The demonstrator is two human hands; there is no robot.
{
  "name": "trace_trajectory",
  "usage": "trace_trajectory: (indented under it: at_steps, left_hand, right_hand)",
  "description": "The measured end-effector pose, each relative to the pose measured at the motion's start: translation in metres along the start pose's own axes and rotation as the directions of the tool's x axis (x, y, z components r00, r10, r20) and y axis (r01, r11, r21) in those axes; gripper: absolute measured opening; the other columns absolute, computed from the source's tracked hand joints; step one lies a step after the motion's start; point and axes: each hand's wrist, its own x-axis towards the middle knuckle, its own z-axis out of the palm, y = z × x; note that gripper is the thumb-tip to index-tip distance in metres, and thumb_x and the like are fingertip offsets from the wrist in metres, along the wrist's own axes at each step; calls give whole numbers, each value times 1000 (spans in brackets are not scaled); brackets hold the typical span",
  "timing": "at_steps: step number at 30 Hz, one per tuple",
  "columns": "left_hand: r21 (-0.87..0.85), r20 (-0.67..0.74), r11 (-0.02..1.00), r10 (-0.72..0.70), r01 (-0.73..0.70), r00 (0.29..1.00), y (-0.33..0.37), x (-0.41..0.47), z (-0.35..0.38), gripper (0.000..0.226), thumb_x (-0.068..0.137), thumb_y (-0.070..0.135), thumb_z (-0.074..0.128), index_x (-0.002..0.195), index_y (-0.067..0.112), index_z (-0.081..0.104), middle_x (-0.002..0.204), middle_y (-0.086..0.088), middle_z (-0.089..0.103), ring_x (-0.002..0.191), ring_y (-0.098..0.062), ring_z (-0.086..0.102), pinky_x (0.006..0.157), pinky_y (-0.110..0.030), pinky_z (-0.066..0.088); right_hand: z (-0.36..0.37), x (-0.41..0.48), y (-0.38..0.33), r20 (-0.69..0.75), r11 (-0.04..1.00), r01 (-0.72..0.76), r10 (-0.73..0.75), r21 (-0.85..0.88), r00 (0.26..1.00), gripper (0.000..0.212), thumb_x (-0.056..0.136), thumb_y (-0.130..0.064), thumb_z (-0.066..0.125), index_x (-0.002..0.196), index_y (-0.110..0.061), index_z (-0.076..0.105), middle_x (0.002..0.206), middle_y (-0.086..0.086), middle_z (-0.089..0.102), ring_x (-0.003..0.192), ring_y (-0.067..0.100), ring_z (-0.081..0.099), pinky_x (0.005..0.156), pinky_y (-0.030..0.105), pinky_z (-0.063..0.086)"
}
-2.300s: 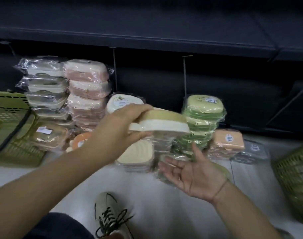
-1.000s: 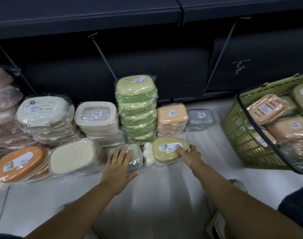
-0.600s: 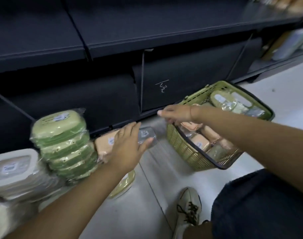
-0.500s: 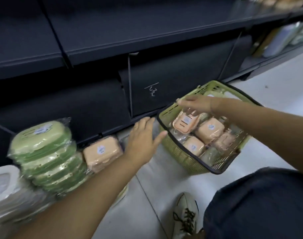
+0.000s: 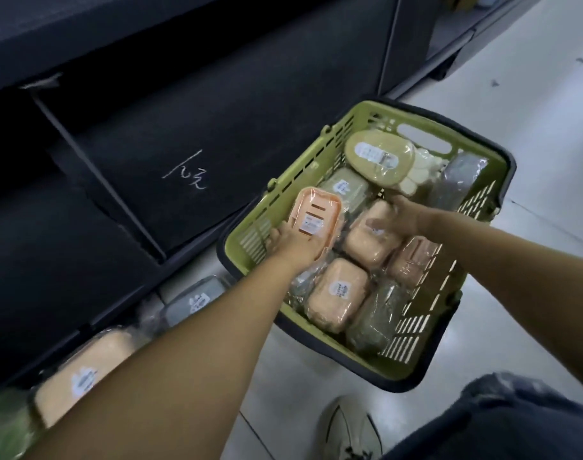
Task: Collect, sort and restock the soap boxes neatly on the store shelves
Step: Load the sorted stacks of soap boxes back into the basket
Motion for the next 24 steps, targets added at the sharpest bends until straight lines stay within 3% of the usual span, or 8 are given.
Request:
trace_trajectory:
  at_steps: [2, 8, 11, 14, 17, 19, 21, 24]
  left_hand:
    - [47, -51, 998, -26, 28, 998, 2, 7, 3, 73, 88, 43, 60, 145, 10, 28, 152, -11, 27, 142, -30, 20, 113, -46, 25]
    - [133, -8, 991, -14, 14, 1000, -3, 15, 26, 77, 60, 50, 86, 122, 18, 53, 128, -5, 53, 116, -27, 52, 97, -44, 47]
    - [-63, 35, 998, -19, 21, 999, -1, 13, 21, 77, 59, 40, 90, 121, 19, 50, 127, -5, 48, 113, -27, 54, 94, -47, 51]
    - [-305, 65, 952, 58, -36, 996, 4, 8, 14, 55, 72, 26, 84, 111, 16, 46, 115, -6, 59, 99, -26, 63, 87, -46, 56]
    - [-499, 95, 866, 77, -20, 993, 6, -10, 3, 50, 81, 22, 76, 116, 16, 42, 119, -11, 60, 96, -29, 67, 83, -45, 58]
    - [-598, 132, 801, 97, 2, 987, 4, -33, -15, 51, 86, 19, 72, 127, 14, 42, 120, -10, 62, 91, -24, 70, 75, -36, 61]
    - [-648, 136, 761, 144, -22, 980, -1, -62, -42, 43, 88, 17, 69, 127, 8, 51, 111, -7, 69, 82, -16, 71, 64, -27, 59]
    - [-734, 67, 676, 170, -67, 983, -23, -110, -90, 34, 91, 11, 63, 123, 6, 55, 110, -10, 70, 85, -18, 69, 75, -35, 60]
  right_hand:
    - [5, 11, 3, -7, 999, -12, 12, -48, 1000, 107, 76, -48, 77, 152, -8, 14, 153, 16, 33, 137, 32, 37, 110, 38, 33]
    - [5, 23, 11, -45, 990, -22, 16, -141, 999, 123, 61, -64, 78, 152, -8, 18, 153, 17, 32, 140, 34, 34, 113, 42, 32]
    - [3, 19, 6, -11, 994, -32, 31, -109, 999, 124, 62, -68, 74, 152, -7, 16, 153, 17, 33, 141, 33, 33, 115, 41, 30]
    - [0, 9, 2, 11, 998, -28, 28, 63, 1000, 128, 42, -73, 80, 143, -4, 41, 135, 16, 55, 122, 31, 53, 106, 42, 42]
    - [-4, -11, 1, -14, 971, -14, 18, 237, 1000, 110, 57, -51, 84, 144, -1, 38, 136, 19, 52, 123, 35, 51, 106, 48, 43]
    - [-14, -29, -3, -11, 927, -16, 22, 376, 1000, 98, 64, -42, 83, 141, -1, 40, 125, 18, 58, 111, 34, 59, 97, 48, 50]
    - [-27, -53, -12, 34, 827, -11, -9, 563, 999, 75, 74, -33, 78, 135, -2, 45, 109, 15, 65, 89, 26, 67, 80, 39, 59]
    - [-41, -100, -40, 95, 697, 23, -130, 717, 987, 35, 90, -20, 63, 118, -1, 55, 81, 6, 74, 67, 15, 70, 60, 24, 59]
